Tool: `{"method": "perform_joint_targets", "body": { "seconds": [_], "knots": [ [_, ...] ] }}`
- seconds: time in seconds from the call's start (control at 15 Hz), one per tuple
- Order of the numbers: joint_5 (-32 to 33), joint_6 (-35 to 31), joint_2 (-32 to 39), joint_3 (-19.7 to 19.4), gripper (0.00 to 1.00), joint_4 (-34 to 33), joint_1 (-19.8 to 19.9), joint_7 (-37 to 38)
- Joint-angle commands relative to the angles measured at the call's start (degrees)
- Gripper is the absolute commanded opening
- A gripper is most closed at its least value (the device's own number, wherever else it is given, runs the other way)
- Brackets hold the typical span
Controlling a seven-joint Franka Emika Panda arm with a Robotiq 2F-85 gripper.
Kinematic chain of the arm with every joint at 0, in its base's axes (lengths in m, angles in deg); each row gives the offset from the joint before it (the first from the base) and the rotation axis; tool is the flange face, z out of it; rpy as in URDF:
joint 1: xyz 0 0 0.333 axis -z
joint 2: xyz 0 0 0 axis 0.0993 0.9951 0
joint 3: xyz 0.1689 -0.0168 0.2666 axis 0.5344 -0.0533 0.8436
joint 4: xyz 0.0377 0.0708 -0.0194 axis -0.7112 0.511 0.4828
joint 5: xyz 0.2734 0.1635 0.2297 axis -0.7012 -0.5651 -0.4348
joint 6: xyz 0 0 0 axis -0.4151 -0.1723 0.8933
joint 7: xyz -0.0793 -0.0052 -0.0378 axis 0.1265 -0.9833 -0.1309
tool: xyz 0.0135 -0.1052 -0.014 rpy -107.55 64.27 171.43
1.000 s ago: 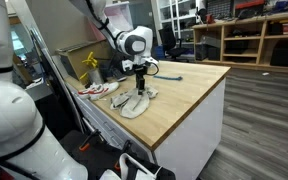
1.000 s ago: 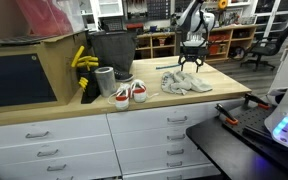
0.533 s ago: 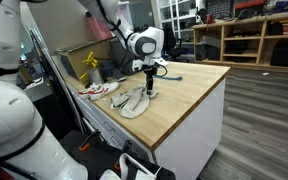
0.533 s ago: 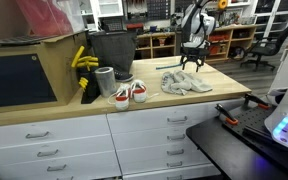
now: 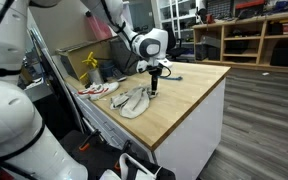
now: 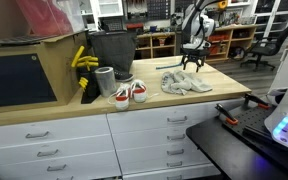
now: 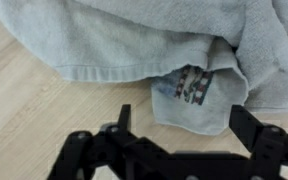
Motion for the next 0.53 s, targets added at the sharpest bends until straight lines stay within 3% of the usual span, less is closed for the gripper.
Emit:
{"method": "perform_joint_targets", "body": {
  "seconds": [0.0, 0.07, 0.2, 0.47],
  "knots": [
    [0.3, -1.5, 1.4, -0.3, 1.0, -1.4, -0.3, 2.2],
    [0.0, -2.2, 1.7, -0.1, 0.75, -1.5, -0.2, 2.4],
    [0.1, -3.7, 2.2, 0.0, 0.66, -1.5, -0.5, 2.5],
    [0.0, -6.0, 2.5, 0.3, 0.34, -1.1, -0.7, 2.1]
  ]
}}
